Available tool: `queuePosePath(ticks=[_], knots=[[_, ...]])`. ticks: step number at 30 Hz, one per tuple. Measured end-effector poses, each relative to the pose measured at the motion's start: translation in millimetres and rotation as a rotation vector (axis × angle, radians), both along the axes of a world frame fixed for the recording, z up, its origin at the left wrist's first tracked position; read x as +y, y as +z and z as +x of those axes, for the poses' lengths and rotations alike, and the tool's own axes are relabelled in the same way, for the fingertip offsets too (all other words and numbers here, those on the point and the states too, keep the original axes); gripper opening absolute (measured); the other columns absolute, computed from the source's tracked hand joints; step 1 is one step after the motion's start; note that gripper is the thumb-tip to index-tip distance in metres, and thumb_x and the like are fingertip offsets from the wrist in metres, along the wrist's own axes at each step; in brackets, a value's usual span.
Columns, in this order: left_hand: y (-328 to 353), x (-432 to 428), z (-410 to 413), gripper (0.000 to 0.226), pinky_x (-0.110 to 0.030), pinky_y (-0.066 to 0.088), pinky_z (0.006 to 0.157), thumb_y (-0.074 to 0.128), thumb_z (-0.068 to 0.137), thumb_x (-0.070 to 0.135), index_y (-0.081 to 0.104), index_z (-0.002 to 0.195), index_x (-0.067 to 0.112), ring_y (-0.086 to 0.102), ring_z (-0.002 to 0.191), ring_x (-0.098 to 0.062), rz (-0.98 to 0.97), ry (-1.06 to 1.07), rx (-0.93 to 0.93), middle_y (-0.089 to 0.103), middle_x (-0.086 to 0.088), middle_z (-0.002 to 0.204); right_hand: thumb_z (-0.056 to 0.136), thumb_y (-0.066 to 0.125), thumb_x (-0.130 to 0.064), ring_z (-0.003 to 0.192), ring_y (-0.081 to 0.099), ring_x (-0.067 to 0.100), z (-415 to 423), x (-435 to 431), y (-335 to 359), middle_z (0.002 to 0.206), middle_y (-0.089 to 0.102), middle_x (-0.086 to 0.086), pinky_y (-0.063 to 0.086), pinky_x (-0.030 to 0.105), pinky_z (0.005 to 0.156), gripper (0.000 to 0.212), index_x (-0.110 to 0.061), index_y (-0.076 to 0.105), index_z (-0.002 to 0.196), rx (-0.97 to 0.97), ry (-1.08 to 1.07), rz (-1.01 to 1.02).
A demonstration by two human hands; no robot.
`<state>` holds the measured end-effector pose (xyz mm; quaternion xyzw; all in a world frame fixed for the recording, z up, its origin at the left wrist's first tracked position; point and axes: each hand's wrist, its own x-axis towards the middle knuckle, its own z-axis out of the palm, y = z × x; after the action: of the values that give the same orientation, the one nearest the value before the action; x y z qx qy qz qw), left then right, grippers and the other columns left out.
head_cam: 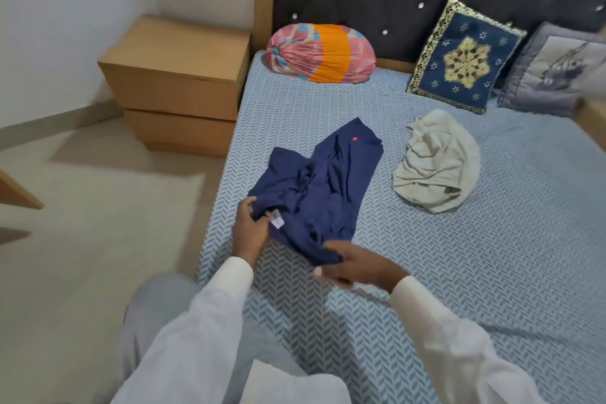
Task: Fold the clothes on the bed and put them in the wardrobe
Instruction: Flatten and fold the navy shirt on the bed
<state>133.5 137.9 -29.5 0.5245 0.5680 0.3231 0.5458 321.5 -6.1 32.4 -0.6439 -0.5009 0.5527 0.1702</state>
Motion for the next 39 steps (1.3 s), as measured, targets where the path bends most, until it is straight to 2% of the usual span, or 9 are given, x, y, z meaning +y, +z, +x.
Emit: queuePosePath(ticks=[5, 10, 14, 20, 25, 29, 34, 36, 39], knots=[[48, 7, -52, 0.052, -0.044, 0.060, 0.076, 0.036, 0.069, 0.010, 0.066, 0.105, 0.031, 0.068, 0.091, -0.021, 0.199, 0.050, 0.034, 0.070, 0.005, 0.100, 0.093, 0.063, -0.041, 0.058, 0.052, 0.015, 37, 12, 8, 0.059, 0.050, -0.003, 0.034, 0.029, 0.056, 0.038, -0.022, 0.050, 0.063, -0.581, -0.203, 0.214], [71, -11, -72, 0.045, -0.040, 0.061, 0.070, 0.037, 0.082, 0.002, 0.065, 0.106, 0.027, 0.071, 0.074, -0.017, 0.121, 0.024, 0.093, 0.071, -0.001, 0.098, 0.096, 0.057, -0.038, 0.069, 0.064, 0.019, 21, 30, 24, 0.079, 0.066, 0.002, 0.049, 0.028, 0.058, 0.032, -0.007, 0.067, 0.091, -0.354, -0.451, 0.098], [92, -11, -67, 0.033, -0.034, 0.059, 0.065, 0.038, 0.093, -0.003, 0.066, 0.105, 0.009, 0.068, 0.075, -0.026, -0.180, 0.171, -0.316, 0.072, -0.015, 0.099, 0.088, 0.070, -0.026, 0.096, 0.065, 0.028, 16, 30, 27, 0.100, 0.071, 0.009, 0.053, 0.039, 0.085, 0.032, -0.002, 0.070, 0.108, 0.058, -0.356, 0.196], [125, -21, -37, 0.021, -0.044, 0.061, 0.066, 0.048, 0.086, 0.001, 0.068, 0.089, 0.005, 0.070, 0.081, -0.036, 0.044, -0.025, -0.223, 0.072, -0.018, 0.087, 0.067, 0.083, -0.058, 0.110, 0.058, 0.005, -30, 55, 46, 0.121, 0.060, -0.012, 0.049, 0.029, 0.096, 0.068, -0.024, 0.057, 0.121, -0.159, -0.204, 0.410], [140, -21, -29, 0.021, -0.031, 0.047, 0.055, 0.050, 0.076, 0.004, 0.069, 0.081, 0.011, 0.054, 0.060, -0.014, 0.345, -0.148, 0.073, 0.069, -0.010, 0.075, 0.063, 0.075, -0.062, 0.106, 0.059, 0.005, -55, 81, 48, 0.119, 0.059, -0.016, 0.055, 0.042, 0.084, 0.068, -0.040, 0.045, 0.121, -0.459, -0.220, 0.640], [155, -11, -31, 0.031, -0.027, 0.046, 0.054, 0.044, 0.078, 0.000, 0.071, 0.085, 0.014, 0.056, 0.059, -0.013, 0.361, -0.119, 0.041, 0.068, 0.001, 0.069, 0.054, 0.075, -0.073, 0.107, 0.057, 0.012, -62, 78, 42, 0.124, 0.053, -0.012, 0.054, 0.041, 0.081, 0.095, -0.038, 0.031, 0.131, -0.522, -0.105, 0.546], [165, -5, -33, 0.043, -0.038, 0.057, 0.070, 0.040, 0.074, 0.006, 0.074, 0.096, 0.022, 0.068, 0.076, -0.019, 0.358, -0.081, -0.039, 0.074, 0.004, 0.082, 0.079, 0.057, -0.027, 0.085, 0.063, 0.028, -63, 73, 15, 0.100, 0.064, -0.002, 0.050, 0.038, 0.063, 0.048, -0.027, 0.037, 0.123, -0.685, -0.268, 0.692], [168, -4, -37, 0.046, -0.047, 0.060, 0.078, 0.038, 0.075, 0.005, 0.074, 0.094, 0.027, 0.071, 0.085, -0.025, 0.284, -0.020, -0.136, 0.075, 0.002, 0.087, 0.080, 0.055, -0.023, 0.090, 0.064, 0.034, -49, 71, 1, 0.102, 0.066, 0.004, 0.050, 0.040, 0.068, 0.047, -0.024, 0.038, 0.124, -0.723, -0.265, 0.593], [171, -8, -38, 0.044, -0.047, 0.057, 0.081, 0.037, 0.087, -0.007, 0.068, 0.081, 0.023, 0.068, 0.082, -0.027, 0.127, 0.057, -0.309, 0.071, -0.006, 0.083, 0.072, 0.066, -0.038, 0.121, 0.055, 0.026, -39, 62, -16, 0.137, 0.052, 0.001, 0.050, 0.041, 0.094, 0.086, -0.034, 0.022, 0.146, -0.492, -0.077, 0.465]])
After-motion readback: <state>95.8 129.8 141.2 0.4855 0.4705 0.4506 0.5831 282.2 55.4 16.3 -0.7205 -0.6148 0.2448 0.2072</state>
